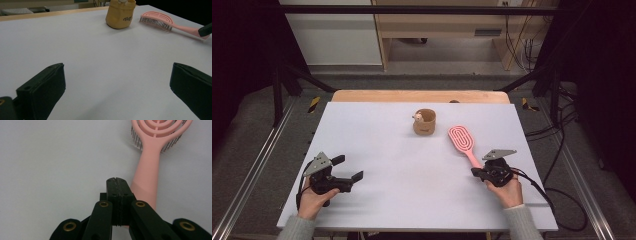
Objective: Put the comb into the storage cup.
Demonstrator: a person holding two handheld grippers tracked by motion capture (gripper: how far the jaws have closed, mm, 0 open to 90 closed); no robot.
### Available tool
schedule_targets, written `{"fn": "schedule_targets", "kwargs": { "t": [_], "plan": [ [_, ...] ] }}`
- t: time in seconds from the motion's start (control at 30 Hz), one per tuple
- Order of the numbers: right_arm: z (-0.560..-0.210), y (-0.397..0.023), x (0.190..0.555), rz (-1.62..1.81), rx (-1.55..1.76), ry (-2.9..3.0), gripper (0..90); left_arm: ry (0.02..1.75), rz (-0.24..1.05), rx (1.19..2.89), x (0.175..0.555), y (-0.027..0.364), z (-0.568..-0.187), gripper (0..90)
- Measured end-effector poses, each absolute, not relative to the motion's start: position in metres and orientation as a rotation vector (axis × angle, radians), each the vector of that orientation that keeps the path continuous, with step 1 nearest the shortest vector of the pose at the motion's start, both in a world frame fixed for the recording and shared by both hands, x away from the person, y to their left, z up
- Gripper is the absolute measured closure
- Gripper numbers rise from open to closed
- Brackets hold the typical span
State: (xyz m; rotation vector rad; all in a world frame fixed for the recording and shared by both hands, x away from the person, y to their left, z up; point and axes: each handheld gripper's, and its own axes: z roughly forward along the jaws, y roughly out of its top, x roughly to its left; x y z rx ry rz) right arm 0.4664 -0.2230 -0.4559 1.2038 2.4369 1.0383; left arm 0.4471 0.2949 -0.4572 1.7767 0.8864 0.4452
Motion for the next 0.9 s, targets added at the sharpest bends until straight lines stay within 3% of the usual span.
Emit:
{"fn": "schedule_targets", "kwargs": {
  "t": [0.27, 0.5, 0.7, 0.9],
  "plan": [
    [-0.457, -0.224, 0.467, 1.016, 1.195, 2.439, 89.4, 0.887, 0.446, 1.777, 0.447, 0.295, -0.457, 0.3],
    [-0.452, -0.225, 0.465, 1.084, 1.175, 2.428, 82.9, 0.887, 0.445, 1.779, 0.447, 0.295, -0.457, 0.3],
    [-0.441, -0.227, 0.464, 1.133, 1.158, 2.402, 68.7, 0.89, 0.445, 1.777, 0.447, 0.294, -0.458, 0.3],
    [-0.433, -0.23, 0.465, 1.165, 1.155, 2.339, 48.4, 0.888, 0.444, 1.781, 0.448, 0.294, -0.458, 0.3]
  ]
}}
